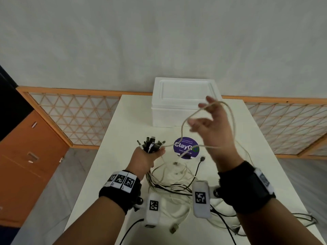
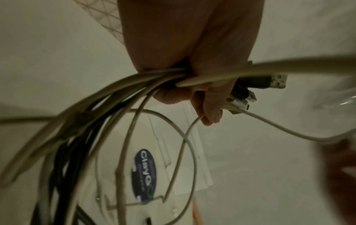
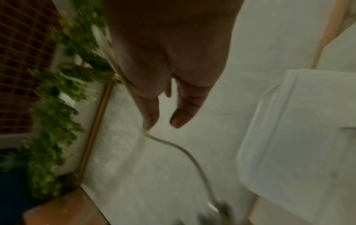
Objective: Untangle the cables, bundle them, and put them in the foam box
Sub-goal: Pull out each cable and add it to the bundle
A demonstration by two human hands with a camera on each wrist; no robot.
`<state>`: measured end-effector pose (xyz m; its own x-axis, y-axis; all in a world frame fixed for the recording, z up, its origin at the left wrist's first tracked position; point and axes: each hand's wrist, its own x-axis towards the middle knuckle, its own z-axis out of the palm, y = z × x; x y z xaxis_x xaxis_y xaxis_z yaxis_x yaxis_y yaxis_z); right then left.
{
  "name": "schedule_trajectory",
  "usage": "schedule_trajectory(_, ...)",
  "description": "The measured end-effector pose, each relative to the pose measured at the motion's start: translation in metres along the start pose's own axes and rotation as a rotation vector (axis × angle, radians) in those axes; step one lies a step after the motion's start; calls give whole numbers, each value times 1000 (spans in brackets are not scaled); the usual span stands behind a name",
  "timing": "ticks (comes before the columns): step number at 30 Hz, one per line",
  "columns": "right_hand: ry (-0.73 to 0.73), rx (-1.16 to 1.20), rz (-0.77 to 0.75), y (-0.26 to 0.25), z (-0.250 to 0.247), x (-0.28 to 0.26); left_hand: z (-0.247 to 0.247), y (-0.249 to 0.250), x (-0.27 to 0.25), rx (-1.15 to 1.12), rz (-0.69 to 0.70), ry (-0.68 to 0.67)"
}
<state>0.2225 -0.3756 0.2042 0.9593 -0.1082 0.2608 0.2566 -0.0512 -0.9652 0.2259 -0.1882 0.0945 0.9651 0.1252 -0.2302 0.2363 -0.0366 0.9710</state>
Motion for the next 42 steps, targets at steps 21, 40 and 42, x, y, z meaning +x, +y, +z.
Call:
schedule_trajectory(21, 125, 312, 22, -27, -17, -1, -3, -21, 20, 103, -76, 90)
schedule_trajectory(40, 180, -1057, 236, 52, -166, -66, -54, -15, -21, -673, -155, 246)
schedule_trajectory(42, 135, -1013, 145, 37, -132, -69, -48, -6, -33, -680, -132, 199)
